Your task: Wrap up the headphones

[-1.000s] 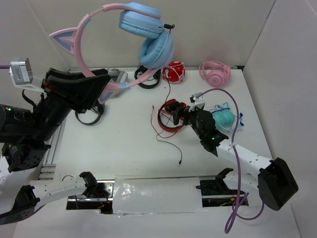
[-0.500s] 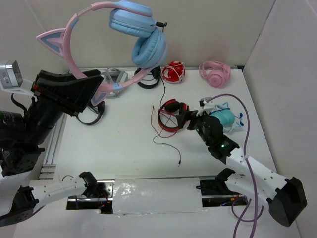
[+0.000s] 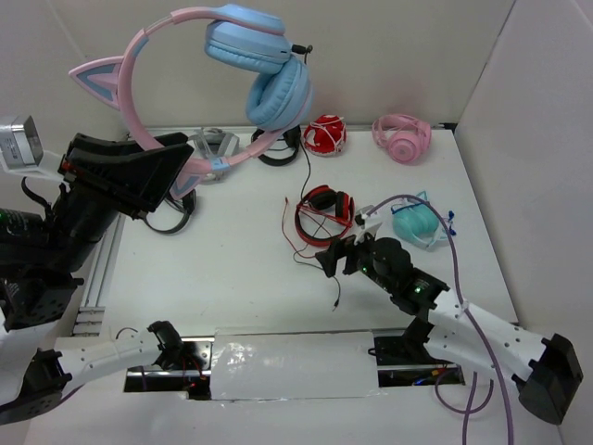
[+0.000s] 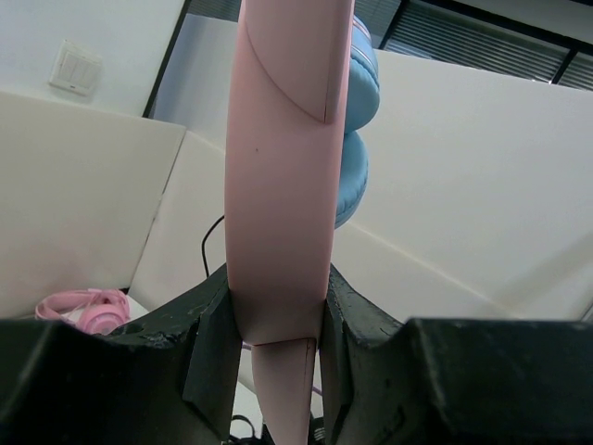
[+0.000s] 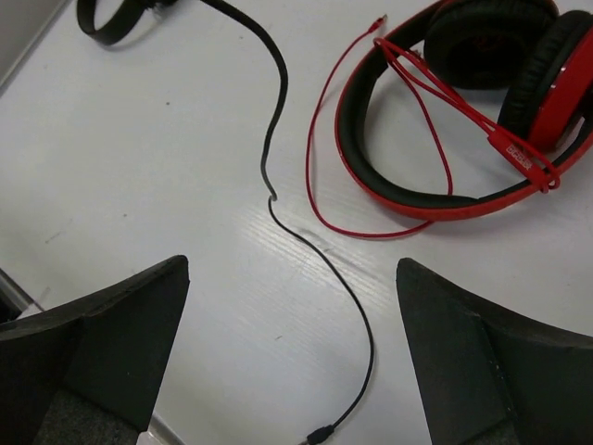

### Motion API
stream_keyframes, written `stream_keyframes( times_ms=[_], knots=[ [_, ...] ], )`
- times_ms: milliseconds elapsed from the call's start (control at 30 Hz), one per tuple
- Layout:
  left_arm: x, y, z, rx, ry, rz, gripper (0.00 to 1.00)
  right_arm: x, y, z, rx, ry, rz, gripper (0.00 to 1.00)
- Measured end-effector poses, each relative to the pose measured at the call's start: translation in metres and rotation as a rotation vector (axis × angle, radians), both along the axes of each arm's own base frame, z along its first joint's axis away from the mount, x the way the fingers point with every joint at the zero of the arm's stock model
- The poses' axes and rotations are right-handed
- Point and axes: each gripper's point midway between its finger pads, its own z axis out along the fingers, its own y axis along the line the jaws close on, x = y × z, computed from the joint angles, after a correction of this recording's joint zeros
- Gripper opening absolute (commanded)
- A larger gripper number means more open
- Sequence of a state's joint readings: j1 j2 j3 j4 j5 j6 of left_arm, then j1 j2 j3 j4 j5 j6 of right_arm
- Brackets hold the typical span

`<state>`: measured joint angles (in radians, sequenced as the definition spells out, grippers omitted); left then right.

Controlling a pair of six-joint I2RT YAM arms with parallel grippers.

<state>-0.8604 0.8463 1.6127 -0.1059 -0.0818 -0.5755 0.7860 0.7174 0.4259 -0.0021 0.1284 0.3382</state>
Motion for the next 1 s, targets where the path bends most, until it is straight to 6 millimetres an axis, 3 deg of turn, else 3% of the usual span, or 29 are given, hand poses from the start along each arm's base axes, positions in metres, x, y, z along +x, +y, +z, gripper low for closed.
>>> stream_keyframes(
  times_ms=[133,267,367,400,467,500,633,767,1000],
  knots=[
    [0.000,-0.001,-0.001,0.005,0.003,-0.004,0.00,0.011,0.014,-0.009,-0.004,0.003,0.009,1.00],
    [0.001,-0.002,-0.002,0.005,0.006,-0.005,0.00,0.022,0.041,-0.014,0.040,-0.021,0.073,0.98],
    [0.001,-0.002,-0.003,0.007,0.008,-0.005,0.00,0.029,0.057,-0.021,0.044,-0.014,0.108,0.90],
    [0.001,-0.002,-0.003,0.007,0.010,-0.006,0.00,0.032,0.062,-0.022,0.045,-0.016,0.108,0.52],
    [0.001,-0.003,-0.004,0.009,0.014,-0.007,0.00,0.040,0.068,-0.022,0.054,-0.032,0.098,0.13],
    [0.001,-0.003,-0.005,0.010,0.018,-0.007,0.00,0.044,0.070,-0.021,0.059,-0.035,0.092,0.00],
    [0.007,-0.003,-0.011,0.006,0.053,0.006,0.00,0.046,0.077,-0.017,0.079,-0.040,0.091,0.00],
    [0.028,-0.004,-0.026,0.001,0.111,0.079,0.00,0.029,0.088,-0.018,0.076,-0.025,0.132,0.00],
    [0.114,-0.019,-0.080,0.071,0.204,0.401,0.00,-0.035,0.086,-0.045,-0.093,0.088,0.143,0.00]
  ],
)
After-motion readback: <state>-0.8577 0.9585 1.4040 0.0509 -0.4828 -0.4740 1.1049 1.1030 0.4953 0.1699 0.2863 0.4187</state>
